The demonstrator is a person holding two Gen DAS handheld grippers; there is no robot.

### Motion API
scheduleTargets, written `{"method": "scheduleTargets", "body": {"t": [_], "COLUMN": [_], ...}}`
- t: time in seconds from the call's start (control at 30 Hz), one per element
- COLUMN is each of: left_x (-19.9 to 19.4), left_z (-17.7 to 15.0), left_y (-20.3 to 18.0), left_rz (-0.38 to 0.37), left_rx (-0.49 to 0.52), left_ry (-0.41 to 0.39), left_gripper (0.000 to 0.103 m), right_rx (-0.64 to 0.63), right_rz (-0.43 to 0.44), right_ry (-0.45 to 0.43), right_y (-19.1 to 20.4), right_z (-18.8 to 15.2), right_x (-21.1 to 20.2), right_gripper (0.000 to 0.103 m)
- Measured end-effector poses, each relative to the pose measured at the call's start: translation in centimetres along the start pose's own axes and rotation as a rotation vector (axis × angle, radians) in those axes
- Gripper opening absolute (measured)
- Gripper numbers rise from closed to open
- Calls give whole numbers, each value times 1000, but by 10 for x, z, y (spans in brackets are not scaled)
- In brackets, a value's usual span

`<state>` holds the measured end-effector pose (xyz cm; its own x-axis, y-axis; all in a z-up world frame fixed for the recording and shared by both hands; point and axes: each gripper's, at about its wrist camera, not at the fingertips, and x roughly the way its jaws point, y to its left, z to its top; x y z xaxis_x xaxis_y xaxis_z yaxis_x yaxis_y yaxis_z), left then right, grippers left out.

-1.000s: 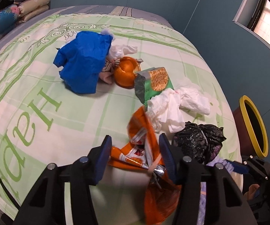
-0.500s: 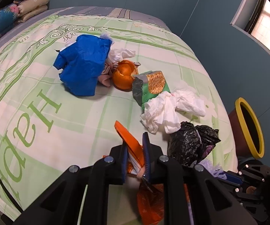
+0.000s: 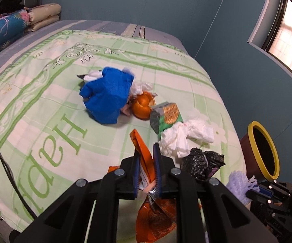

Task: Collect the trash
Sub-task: 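Carry the wrapper and foam net over the yellow-rimmed bin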

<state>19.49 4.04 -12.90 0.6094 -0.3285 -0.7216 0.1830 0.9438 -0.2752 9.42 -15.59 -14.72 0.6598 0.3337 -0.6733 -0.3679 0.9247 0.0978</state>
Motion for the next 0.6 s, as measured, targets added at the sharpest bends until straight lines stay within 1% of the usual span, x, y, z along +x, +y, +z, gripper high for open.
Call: {"method": "scheduleTargets", "body": {"t": [0.17,0.33,0.6], "left_x": [-16,-29,-45], "left_z": [5,11,21], "left_y": [-7,-19,-44], "left_rz": [1,-14,-46], "left_rx": [16,37,78], "left_ry": [-38,-66,-99], "left_gripper": [11,11,11], "right_rx": [15,34,72], "right_rz": [-29,-59,-131], "right_ry": [-54,-100,-167], "right_y": [-7,-16,-38], "right_z": [6,10,13], "right_x": [-19,-36,-65], "right_gripper": [9,9,9]}}
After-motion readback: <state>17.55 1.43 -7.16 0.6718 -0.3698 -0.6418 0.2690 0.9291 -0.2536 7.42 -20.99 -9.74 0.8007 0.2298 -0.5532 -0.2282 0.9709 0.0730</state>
